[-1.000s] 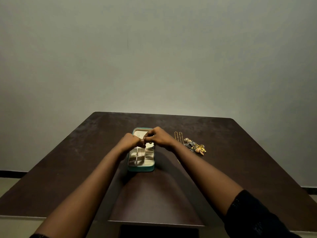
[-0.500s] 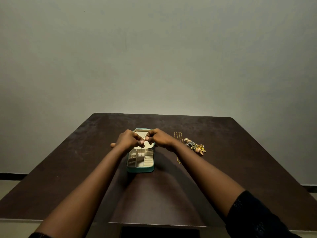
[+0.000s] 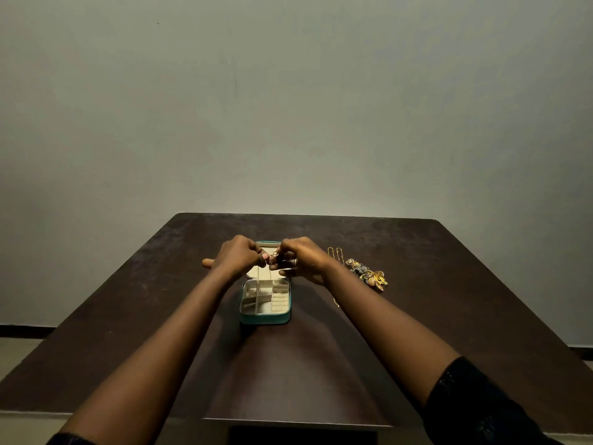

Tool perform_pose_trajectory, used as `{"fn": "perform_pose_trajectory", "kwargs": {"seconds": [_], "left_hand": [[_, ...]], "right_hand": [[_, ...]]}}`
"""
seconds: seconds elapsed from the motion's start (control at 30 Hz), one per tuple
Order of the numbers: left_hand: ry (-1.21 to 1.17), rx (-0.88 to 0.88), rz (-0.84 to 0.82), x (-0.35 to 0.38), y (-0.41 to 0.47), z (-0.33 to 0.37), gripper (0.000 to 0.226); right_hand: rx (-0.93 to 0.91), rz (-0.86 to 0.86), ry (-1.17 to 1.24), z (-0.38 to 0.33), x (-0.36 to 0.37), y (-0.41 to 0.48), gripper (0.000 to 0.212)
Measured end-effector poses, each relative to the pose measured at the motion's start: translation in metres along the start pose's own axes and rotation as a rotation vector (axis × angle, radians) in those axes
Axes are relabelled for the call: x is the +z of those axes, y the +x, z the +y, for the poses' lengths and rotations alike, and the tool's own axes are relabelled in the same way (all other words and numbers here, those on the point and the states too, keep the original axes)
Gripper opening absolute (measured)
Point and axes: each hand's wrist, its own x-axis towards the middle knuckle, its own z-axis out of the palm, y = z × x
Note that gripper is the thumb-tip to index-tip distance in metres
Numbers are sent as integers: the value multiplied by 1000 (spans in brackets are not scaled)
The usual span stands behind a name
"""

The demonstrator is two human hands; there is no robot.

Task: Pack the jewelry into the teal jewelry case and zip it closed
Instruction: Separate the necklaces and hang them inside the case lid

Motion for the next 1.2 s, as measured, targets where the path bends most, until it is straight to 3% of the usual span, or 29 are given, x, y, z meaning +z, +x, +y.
{"fn": "perform_pose_trajectory", "kwargs": {"seconds": [0.13, 0.37, 0.47, 0.6, 0.7, 0.9, 1.2], "left_hand": [[-11, -24, 2, -2, 1, 2, 19], [-209, -40, 5, -7, 1, 4, 14], [-261, -8, 24, -9, -3, 8, 17], [-231, 9, 43, -12, -3, 12, 16], [-139, 24, -36, -14, -5, 15, 21], [-145, 66, -26, -16, -3, 18, 20], [-593, 36, 51, -25, -7, 24, 21]], "right_hand": [[17, 33, 85, -1, 1, 2, 18], [22, -108, 197, 1, 7, 8, 7], [15, -146, 135, -1, 7, 6, 12], [-38, -47, -194, -3, 3, 4, 22], [-75, 106, -285, -3, -3, 9, 27], [-82, 326, -121, -4, -23, 18, 28], [-37, 495, 123, -5, -60, 19, 24]]}}
